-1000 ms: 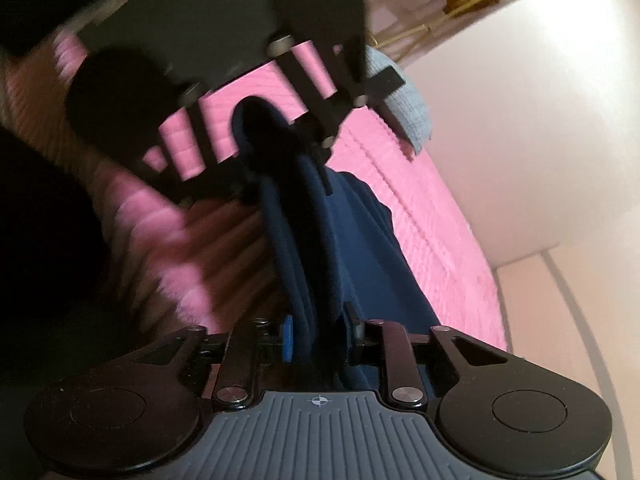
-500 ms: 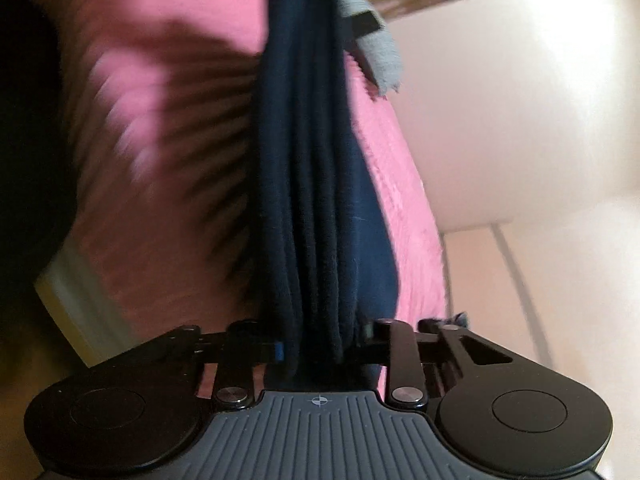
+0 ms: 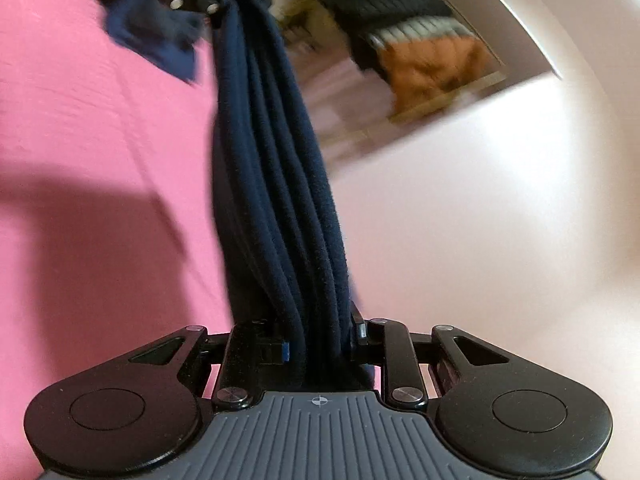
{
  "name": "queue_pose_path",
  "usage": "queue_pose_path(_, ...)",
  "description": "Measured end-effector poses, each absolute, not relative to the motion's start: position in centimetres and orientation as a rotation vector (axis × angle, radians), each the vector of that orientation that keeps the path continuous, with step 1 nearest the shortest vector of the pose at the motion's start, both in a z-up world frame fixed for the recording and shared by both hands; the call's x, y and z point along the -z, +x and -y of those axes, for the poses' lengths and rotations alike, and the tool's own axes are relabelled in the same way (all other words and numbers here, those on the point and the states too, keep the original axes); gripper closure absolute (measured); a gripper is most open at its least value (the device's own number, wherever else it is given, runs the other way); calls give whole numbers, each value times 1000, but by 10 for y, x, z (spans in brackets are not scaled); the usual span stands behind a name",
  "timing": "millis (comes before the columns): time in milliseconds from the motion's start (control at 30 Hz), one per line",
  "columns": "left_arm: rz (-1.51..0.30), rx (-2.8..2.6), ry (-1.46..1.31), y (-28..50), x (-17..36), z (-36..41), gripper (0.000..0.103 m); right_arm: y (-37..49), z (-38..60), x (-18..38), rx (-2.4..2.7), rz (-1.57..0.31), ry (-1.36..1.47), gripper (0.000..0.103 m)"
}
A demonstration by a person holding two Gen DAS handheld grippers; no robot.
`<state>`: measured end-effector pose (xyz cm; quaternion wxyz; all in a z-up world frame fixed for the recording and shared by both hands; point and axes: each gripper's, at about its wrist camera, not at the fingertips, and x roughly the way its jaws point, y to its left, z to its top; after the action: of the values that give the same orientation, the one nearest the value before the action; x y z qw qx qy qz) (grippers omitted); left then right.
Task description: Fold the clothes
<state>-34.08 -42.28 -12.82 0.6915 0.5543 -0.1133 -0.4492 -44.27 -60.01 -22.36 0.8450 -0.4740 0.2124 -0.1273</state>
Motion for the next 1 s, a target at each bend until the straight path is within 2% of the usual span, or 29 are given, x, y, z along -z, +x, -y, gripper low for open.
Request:
queue_pose_path(100, 161, 986, 1279, -359, 173, 368, 80, -449, 554, 270, 123, -511, -1002, 80)
queue_pose_path(167, 30, 1021, 1321, -374, 219, 340, 76, -461, 526, 300, 37, -561, -1010, 79)
queue_pose_path(200, -36, 1047, 1353, -382, 244, 328, 72, -468, 516, 311, 9, -574, -1023, 69)
queue_pose_path(233, -103, 1074, 1387, -391, 269, 317, 72, -476, 506, 323, -19, -587, -1035, 64)
queue_pose_path(300, -112, 1031, 1431, -409, 301, 297, 67, -488, 495, 335, -53, -619, -1030, 55)
queue_pose_path(367, -120, 994, 1402, -418, 304, 284, 67, -497, 509, 328, -50, -648, -949, 53)
queue_pose_path(500, -292, 944, 1190, -401, 266, 249, 63, -528, 505, 306, 23, -726, -745, 50)
queue_pose_path(667, -382, 873, 903, -366, 214, 235, 63, -530, 556, 252, 120, -644, -181, 50)
queue_pose_path(833, -435, 985, 634, -340, 189, 285, 62, -488, 603, 230, 142, -555, 235, 48)
queue_pose_path(1000, -488, 1118, 556, -326, 204, 359, 61, -464, 648, 248, 166, -625, 484, 49)
